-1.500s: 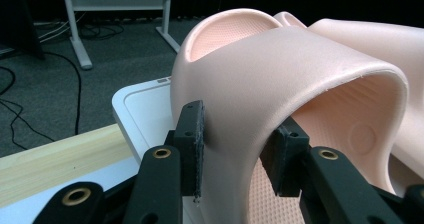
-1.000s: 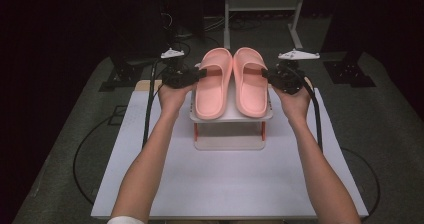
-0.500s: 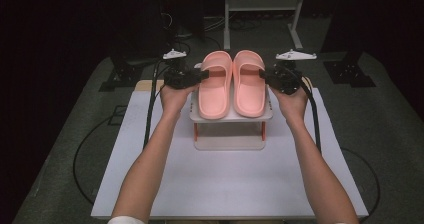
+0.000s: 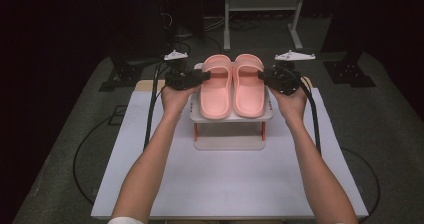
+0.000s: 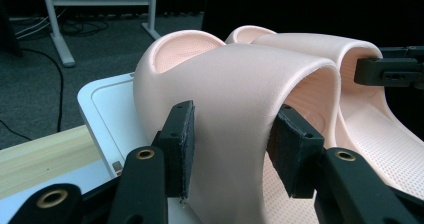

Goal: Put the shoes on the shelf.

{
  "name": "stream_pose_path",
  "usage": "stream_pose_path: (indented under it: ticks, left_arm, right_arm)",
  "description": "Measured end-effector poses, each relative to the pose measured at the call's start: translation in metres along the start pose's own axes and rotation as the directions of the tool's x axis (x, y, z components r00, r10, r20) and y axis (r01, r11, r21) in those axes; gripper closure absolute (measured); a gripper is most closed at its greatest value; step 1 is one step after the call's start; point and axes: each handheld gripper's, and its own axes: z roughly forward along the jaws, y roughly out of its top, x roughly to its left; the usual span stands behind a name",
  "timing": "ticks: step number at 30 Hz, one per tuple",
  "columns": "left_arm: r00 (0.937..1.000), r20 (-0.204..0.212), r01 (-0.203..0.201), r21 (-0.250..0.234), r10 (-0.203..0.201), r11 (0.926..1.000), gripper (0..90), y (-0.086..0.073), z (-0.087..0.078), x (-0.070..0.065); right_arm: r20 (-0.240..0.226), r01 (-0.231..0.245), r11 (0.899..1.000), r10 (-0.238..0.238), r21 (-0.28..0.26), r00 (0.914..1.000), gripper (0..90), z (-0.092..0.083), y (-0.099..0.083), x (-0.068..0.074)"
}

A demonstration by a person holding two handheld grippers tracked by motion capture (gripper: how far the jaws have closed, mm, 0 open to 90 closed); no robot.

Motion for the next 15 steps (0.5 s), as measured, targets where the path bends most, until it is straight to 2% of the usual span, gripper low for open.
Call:
stream_pose_path:
  ticks: [4, 8, 11, 15]
  left_arm:
    - [0.9999, 0.012, 0.010, -0.002, -0.010, 0.9999, 54.4, -0.0025, -0.0007, 0.0010]
    - [0.9993, 0.034, 0.019, -0.019, -0.018, 0.9996, 52.4, -0.0047, -0.0030, 0.0016]
    - [0.9994, 0.031, 0.017, -0.020, -0.017, 0.9997, 50.9, -0.0057, -0.0057, 0.0010]
    - [0.9993, 0.033, 0.015, -0.019, -0.014, 0.9997, 49.4, -0.0066, -0.0084, 0.0000]
  right_arm:
    - [-0.009, -0.006, 1.000, 0.006, -0.006, 0.9999, 67.8, -0.0001, -0.0002, -0.0004]
    - [-0.051, -0.048, 0.999, 0.048, -0.006, 0.9976, 63.1, -0.0019, -0.0011, -0.0023]
    - [-0.072, -0.065, 0.998, 0.064, -0.007, 0.9953, 60.4, -0.0043, -0.0021, -0.0034]
    - [-0.089, -0.064, 0.998, 0.063, -0.011, 0.9940, 57.8, -0.0075, -0.0035, -0.0030]
